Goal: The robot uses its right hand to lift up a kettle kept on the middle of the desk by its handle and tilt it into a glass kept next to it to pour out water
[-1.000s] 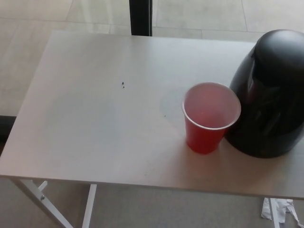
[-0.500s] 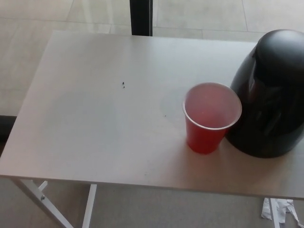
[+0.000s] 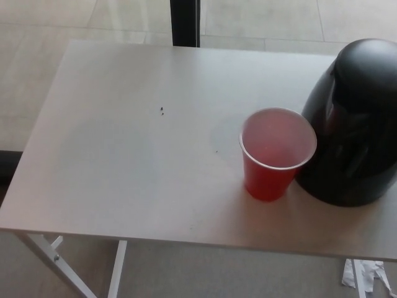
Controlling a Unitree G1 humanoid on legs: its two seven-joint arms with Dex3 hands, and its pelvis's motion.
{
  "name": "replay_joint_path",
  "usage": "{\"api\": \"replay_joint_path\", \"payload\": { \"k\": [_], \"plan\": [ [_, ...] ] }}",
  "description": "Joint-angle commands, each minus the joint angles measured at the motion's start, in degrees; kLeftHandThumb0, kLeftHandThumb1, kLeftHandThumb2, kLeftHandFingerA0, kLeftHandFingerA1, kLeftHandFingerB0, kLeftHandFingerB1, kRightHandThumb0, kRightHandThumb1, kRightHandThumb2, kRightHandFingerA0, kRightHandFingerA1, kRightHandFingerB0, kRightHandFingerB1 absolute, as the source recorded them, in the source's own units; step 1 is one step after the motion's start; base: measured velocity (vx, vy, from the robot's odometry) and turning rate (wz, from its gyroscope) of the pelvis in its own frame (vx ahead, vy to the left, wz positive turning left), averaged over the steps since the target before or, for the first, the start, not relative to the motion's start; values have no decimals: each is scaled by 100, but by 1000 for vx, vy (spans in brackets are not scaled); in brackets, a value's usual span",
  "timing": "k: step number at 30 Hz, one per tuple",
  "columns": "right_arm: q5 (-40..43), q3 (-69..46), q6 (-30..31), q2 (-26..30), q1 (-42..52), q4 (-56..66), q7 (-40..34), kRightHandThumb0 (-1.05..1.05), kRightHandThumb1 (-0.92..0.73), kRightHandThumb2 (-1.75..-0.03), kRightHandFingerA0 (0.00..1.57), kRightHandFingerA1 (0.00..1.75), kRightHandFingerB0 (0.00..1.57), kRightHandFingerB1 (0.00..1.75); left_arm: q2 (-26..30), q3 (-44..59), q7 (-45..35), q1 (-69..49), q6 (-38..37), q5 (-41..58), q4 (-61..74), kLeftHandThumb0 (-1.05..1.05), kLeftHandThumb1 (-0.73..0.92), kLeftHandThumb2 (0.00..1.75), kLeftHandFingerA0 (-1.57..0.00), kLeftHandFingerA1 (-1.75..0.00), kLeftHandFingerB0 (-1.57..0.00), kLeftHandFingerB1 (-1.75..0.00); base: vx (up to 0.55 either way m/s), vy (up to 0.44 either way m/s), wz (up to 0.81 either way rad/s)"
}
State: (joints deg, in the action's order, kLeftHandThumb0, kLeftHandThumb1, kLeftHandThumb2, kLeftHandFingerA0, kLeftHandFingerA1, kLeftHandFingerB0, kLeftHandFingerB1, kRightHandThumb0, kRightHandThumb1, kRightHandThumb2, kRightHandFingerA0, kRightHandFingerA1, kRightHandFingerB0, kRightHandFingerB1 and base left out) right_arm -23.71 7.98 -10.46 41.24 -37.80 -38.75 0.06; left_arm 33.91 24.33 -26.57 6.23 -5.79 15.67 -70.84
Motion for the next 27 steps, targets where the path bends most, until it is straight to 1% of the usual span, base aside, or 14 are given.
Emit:
{"api": "replay_joint_path", "payload": {
  "k": [1, 4, 6, 9, 12, 14, 16, 19, 20, 21, 22, 23, 24, 27],
  "plan": [
    [-3, -128, 0, -120, -71, -93, -205, -31, -56, -58, 5, 45, 18, 29, 95, 13, 41, -23, -123, -62, -35, -105, 20, 101, -84, -132, -71, -142, 0, 0, 0],
    [-18, -107, 263, -221, -141, -117, -89, -33, -59, -58, 6, 41, 17, 29, 107, 0, -3, -49, -175, -78, -33, -105, 21, 100, -80, -134, -68, -142, 0, 0, 0],
    [71, -165, 273, -300, -142, -128, -52, -35, -59, -59, 6, 44, 18, 29, 104, 23, 0, -61, -159, -52, -24, -105, 22, 100, -85, -133, -69, -145, 0, 0, 0],
    [147, -202, 119, -397, -102, -176, 0, -35, -58, -58, 10, 43, 18, 29, 122, 12, 13, -62, -137, -67, -40, -105, 19, 104, -76, -137, -60, -154, 0, 0, 0],
    [262, -273, 130, -450, -31, -157, 178, -35, -58, -58, 9, 41, 17, 28, 95, 2, -19, -66, -171, -70, -31, -105, 20, 104, -77, -137, -57, -155, 0, 0, 0],
    [186, -221, 59, -529, 42, -157, 65, -40, -51, -66, 15, 46, 17, 34, 97, -23, -25, -82, -213, -96, -23, -105, 22, 105, -78, -135, -56, -153, 0, 0, 0],
    [143, -199, 38, -612, 50, -189, -34, -34, -56, -57, 20, 42, 20, 28, 92, 5, -13, -70, -161, -58, -20, -105, 23, 102, -85, -133, -62, -152, 0, 0, 0],
    [236, -226, 45, -710, 14, -287, 71, -33, -59, -58, 22, 42, 19, 28, 84, -14, 5, -64, -175, -76, -7, -105, 23, 102, -85, -129, -62, -150, 0, 0, 0],
    [371, -296, -359, -821, -21, -510, -52, -23, -42, -90, 28, 60, 11, 50, 104, -105, 21, -82, -248, -175, 17, -105, 23, 107, -83, -135, -54, -154, 0, 0, 0],
    [460, -344, -367, -878, -39, -553, 8, -23, -46, -93, 38, 63, 12, 50, 91, -92, 33, -57, -194, -148, 11, -105, 21, 105, -79, -136, -61, -153, 0, 0, 0],
    [472, -367, -410, -900, -53, -599, 15, -23, -46, -93, 38, 63, 12, 50, 89, -95, 5, -49, -169, -128, 19, -105, 21, 105, -79, -136, -61, -153, 0, 0, 0],
    [460, -373, -442, -936, -81, -636, -23, -33, -65, -65, 51, 53, 23, 35, 88, -92, -21, -48, -188, -116, 22, -105, 21, 104, -81, -133, -61, -153, 0, 0, 0],
    [468, -388, -493, -949, -94, -681, -26, -29, -67, -60, 57, 51, 24, 33, 88, -99, -26, -49, -191, -121, 27, -105, 22, 105, -84, -132, -61, -154, 0, 0, 0],
    [336, -339, -616, -991, -230, -804, -199, -35, -74, -61, 69, 52, 27, 33, 76, -124, 2, -34, -172, -148, 19, -105, 21, 104, -78, -137, -54, -157, 0, 0, 0]
  ]
}}
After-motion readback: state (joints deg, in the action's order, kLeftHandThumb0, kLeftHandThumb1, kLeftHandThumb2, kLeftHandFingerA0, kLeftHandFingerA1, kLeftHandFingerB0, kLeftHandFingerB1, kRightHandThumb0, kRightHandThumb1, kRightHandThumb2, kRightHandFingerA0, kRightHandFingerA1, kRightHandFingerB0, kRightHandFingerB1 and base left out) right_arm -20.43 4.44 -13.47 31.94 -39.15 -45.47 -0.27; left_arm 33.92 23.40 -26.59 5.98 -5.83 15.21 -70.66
